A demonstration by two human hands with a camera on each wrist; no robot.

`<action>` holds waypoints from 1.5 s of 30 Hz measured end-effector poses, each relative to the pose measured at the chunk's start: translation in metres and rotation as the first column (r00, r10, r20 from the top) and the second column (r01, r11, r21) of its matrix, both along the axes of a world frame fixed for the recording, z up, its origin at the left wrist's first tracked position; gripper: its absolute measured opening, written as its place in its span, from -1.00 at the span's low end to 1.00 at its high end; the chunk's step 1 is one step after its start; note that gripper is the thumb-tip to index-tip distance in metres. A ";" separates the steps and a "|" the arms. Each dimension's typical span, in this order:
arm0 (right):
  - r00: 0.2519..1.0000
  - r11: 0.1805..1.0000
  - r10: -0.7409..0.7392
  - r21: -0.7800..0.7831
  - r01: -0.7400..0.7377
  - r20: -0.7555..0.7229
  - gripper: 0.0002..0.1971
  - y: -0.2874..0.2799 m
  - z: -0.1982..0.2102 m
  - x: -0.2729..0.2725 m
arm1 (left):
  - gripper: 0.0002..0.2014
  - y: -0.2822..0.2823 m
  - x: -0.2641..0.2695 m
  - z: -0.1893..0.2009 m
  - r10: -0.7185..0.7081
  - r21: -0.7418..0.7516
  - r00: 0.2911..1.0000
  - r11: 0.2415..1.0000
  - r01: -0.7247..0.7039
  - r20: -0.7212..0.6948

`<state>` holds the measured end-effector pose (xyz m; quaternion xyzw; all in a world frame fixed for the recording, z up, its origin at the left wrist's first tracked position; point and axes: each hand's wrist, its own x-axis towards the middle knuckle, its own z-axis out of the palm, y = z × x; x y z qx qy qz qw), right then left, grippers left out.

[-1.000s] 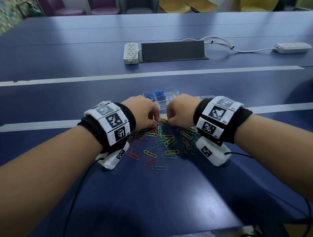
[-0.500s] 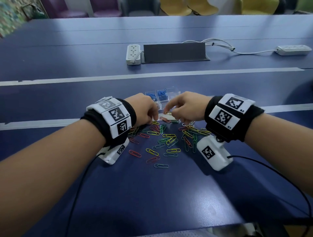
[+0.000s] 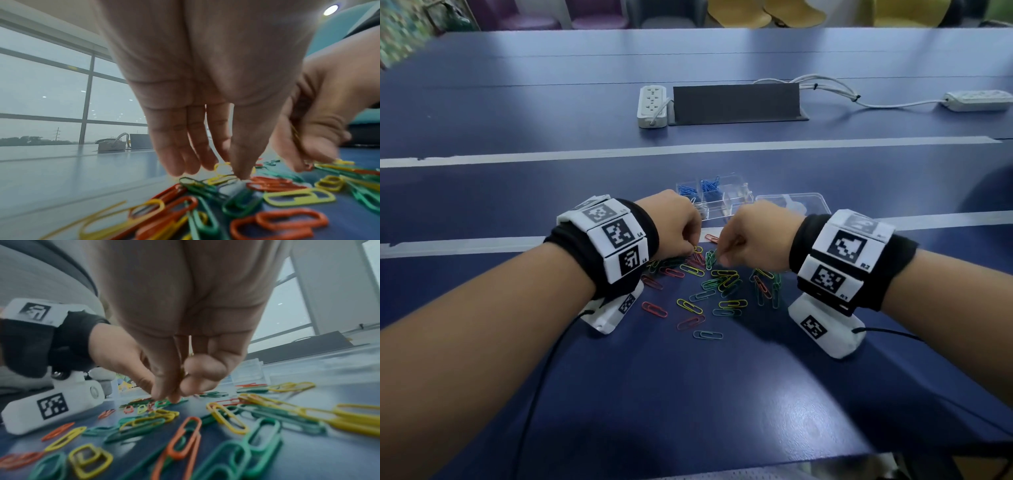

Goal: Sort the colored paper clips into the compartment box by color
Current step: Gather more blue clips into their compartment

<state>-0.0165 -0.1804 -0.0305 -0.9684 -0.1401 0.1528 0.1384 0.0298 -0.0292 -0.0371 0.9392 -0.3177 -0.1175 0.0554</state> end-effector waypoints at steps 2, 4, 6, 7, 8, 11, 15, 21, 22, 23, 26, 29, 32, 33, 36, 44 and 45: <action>1.000 1.000 0.014 -0.026 -0.015 -0.027 -0.83 0.003 -0.002 -0.002 | -0.90 0.001 -0.001 0.003 0.010 -0.041 1.000 0.999 -0.010 -0.002; 0.999 0.998 0.026 -0.056 -0.028 -0.028 -0.82 0.006 -0.002 -0.003 | -0.91 0.004 0.000 0.008 0.029 -0.097 1.000 0.995 -0.030 -0.010; 0.999 0.997 0.039 -0.071 -0.039 -0.010 -0.84 0.008 -0.001 -0.004 | -0.85 0.008 0.002 0.012 0.065 -0.151 0.998 0.986 -0.068 -0.027; 0.999 0.996 0.043 -0.075 -0.043 -0.005 -0.85 0.009 -0.001 -0.004 | -0.81 0.010 0.003 0.013 0.082 -0.166 0.996 0.982 -0.088 -0.040; 0.999 0.996 0.045 -0.077 -0.045 -0.001 -0.87 0.009 0.000 -0.004 | -0.77 0.013 0.004 0.013 0.100 -0.173 0.993 0.979 -0.108 -0.057; 0.999 0.996 0.035 -0.079 -0.033 0.019 -0.89 0.011 -0.001 -0.006 | -0.75 0.019 0.005 0.012 0.177 -0.179 0.976 0.964 -0.199 -0.131; 1.000 0.999 0.021 -0.043 -0.020 0.007 -0.86 0.011 0.000 -0.005 | -0.88 0.025 0.007 0.008 0.249 -0.120 0.960 0.957 -0.265 -0.130; 1.000 0.999 -0.015 0.041 0.016 -0.020 -0.81 0.003 0.005 -0.001 | -0.85 0.028 0.010 0.000 0.281 0.002 0.953 0.959 -0.283 -0.117; 1.000 0.999 -0.023 0.031 0.023 -0.011 -0.82 0.002 0.005 -0.001 | -0.83 0.029 0.010 -0.002 0.266 0.007 0.958 0.964 -0.267 -0.105; 0.999 0.999 -0.032 0.018 0.032 -0.002 -0.83 0.001 0.005 -0.001 | -0.82 0.030 0.011 -0.003 0.242 0.005 0.966 0.970 -0.243 -0.088; 0.998 0.997 -0.065 -0.027 0.065 -0.003 -0.81 0.003 0.002 -0.003 | -0.77 0.031 0.013 -0.003 0.176 0.002 0.983 0.984 -0.176 -0.052; 0.997 0.996 -0.068 -0.067 0.066 -0.026 -0.78 0.009 -0.002 -0.005 | -0.75 0.028 0.016 -0.002 0.119 0.009 0.993 0.993 -0.119 -0.018; 0.996 0.995 -0.072 -0.066 0.069 -0.043 -0.77 0.010 -0.002 -0.005 | -0.81 0.027 0.018 -0.003 0.101 0.000 0.995 0.995 -0.101 -0.010; 0.996 0.996 -0.076 -0.055 0.073 -0.046 -0.78 0.009 -0.001 -0.004 | -0.82 0.028 0.019 -0.004 0.106 -0.001 0.994 0.994 -0.106 -0.013; 0.997 0.997 -0.076 -0.028 0.076 -0.019 -0.82 0.007 -0.002 -0.001 | -0.82 0.029 0.020 -0.007 0.118 -0.006 0.993 0.993 -0.118 -0.024; 0.999 0.995 -0.034 -0.095 0.034 0.003 -0.77 0.014 0.001 -0.001 | -0.82 0.027 0.021 -0.007 0.074 -0.039 0.997 0.996 -0.074 -0.020; 0.999 0.995 -0.035 -0.097 0.036 0.006 -0.75 0.014 0.002 0.000 | -0.83 0.027 0.021 -0.005 0.067 -0.035 0.998 0.997 -0.067 -0.016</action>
